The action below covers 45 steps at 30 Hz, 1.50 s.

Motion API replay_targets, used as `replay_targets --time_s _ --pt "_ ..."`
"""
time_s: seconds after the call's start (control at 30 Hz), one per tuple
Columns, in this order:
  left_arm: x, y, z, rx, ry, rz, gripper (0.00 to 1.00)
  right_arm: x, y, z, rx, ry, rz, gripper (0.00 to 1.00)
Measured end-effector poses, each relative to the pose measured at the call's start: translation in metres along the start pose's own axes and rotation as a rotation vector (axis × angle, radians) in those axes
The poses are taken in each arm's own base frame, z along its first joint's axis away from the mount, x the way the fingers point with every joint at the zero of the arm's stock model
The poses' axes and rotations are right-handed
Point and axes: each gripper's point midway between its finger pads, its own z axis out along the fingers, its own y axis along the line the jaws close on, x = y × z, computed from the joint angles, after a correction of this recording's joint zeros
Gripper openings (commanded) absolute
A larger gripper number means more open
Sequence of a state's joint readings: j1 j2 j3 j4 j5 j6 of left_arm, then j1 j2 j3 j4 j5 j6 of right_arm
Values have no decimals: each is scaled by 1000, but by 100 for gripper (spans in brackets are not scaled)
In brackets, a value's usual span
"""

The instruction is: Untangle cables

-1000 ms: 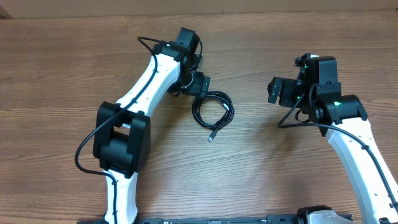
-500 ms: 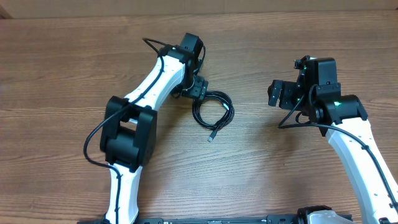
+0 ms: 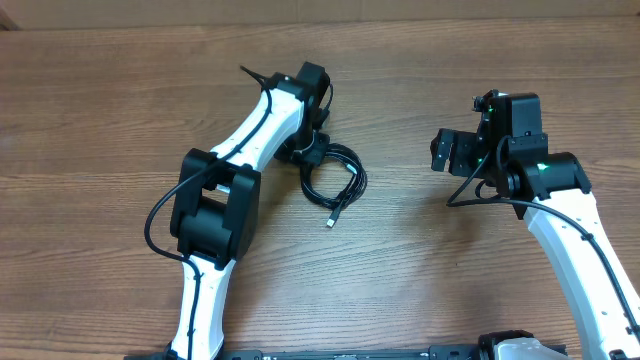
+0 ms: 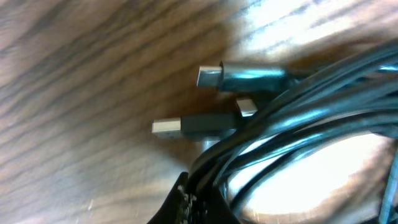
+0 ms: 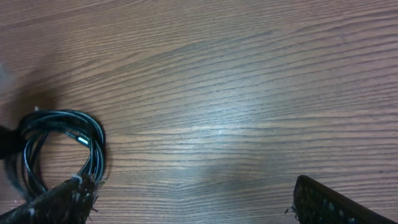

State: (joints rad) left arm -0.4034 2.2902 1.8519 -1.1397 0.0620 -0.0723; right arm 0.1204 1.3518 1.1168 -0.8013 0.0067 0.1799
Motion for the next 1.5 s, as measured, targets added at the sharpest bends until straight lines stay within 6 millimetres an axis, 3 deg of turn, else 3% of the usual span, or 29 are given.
replay_targets --time_s 0.1,0.27,0.4,0.63,0.8,1.0,1.27,1.4,1.43,1.5 --pt "0 1 -27 2 14 -5 4 0 0 0 0 -1 0 100" --pt "-19 -5 -87 56 -69 -15 4 -5 3 0 -16 -19 0 100" --pt "-32 -14 -127 165 -154 -24 4 -15 17 -1 -90 -57 -4 100" --pt "-50 -44 -187 560 -279 -21 4 -39 57 -11 -313 -142 -29 100" --pt "-53 -43 -219 813 -306 -68 4 -54 85 -26 -475 -206 -68 100" --pt "-50 -41 -240 957 -305 -92 4 -64 94 -30 -527 -248 -87 100" --pt "-49 -55 -273 1005 -360 -37 4 -65 113 -10 -610 -219 -91 99" --pt "-49 -58 -279 1009 -370 -29 4 -63 131 -8 -652 -221 -121 98" --pt "-49 -59 -279 1010 -367 -30 4 -63 135 -9 -663 -225 -130 97" --pt "-48 -59 -279 1011 -364 -34 4 -62 145 -9 -680 -231 -148 80"
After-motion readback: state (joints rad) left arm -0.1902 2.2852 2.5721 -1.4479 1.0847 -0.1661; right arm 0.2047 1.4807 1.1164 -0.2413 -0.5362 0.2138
